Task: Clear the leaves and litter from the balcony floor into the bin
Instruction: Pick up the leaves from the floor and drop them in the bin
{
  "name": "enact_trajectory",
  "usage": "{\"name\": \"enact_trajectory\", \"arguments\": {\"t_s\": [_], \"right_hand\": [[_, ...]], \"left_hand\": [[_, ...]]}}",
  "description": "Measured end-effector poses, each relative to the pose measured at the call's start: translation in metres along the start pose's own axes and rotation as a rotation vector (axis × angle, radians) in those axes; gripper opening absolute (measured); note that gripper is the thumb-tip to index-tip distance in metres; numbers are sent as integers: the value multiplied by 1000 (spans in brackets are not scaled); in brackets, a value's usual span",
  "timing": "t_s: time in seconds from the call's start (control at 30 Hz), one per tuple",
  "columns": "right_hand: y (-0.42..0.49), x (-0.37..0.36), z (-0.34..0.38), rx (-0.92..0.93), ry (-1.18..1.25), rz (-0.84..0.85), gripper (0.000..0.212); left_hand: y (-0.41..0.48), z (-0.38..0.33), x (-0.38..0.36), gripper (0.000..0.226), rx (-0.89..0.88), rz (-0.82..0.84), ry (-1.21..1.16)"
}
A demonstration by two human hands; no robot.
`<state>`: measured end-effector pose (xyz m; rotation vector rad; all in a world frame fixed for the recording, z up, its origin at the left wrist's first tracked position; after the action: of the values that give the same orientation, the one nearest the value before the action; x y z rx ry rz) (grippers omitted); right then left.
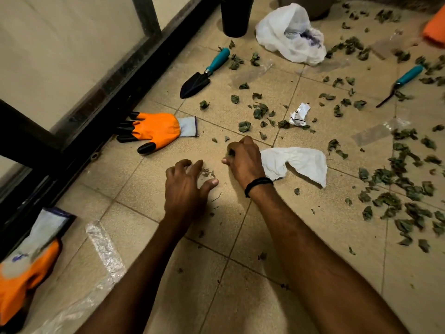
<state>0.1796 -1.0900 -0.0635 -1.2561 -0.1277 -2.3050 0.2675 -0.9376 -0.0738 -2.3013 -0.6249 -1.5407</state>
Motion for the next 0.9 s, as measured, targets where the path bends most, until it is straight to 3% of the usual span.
{"name": "enact_trajectory", "arguments": {"t_s": [0.07,0.17,0.3,0.47,0.6,0.73,0.9], "right_hand": [[2,1,0,-67,12,-52,16],[11,5,2,-162,43,-54,39],[27,-5,15,-108,84,50,57],[29,-24,44,65,-34,14,23],[9,-29,45,129,-80,-68,26],[-24,-22,24,71,-50,-108,25],[-70,-7,10,127,-47,94,15]], "left_hand": [[-5,-9,-5,61,8,-66,-48],[-9,-24,-10,42,5,-141,-156],[-8,-35,-9,26,-42,-184,-165],[-11,-30,-6,11,-188,-182,-34],[-12,-12,-6,13,-186,-148,-34],[-23,9,2,11,-202,-131,-147],[-44,21,21,23,-267,57,-183]]}}
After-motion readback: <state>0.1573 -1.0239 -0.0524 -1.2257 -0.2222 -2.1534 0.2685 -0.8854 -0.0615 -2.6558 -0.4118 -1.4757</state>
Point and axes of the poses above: each hand's wrist, its own y-axis towards the middle knuckle, its own x-axis out of the back of the hand, z = x × y, the point moved 3 cm from there along y, towards the middle knuckle, and after that the axes turned 10 degrees about -x, right-handed, at the moved point
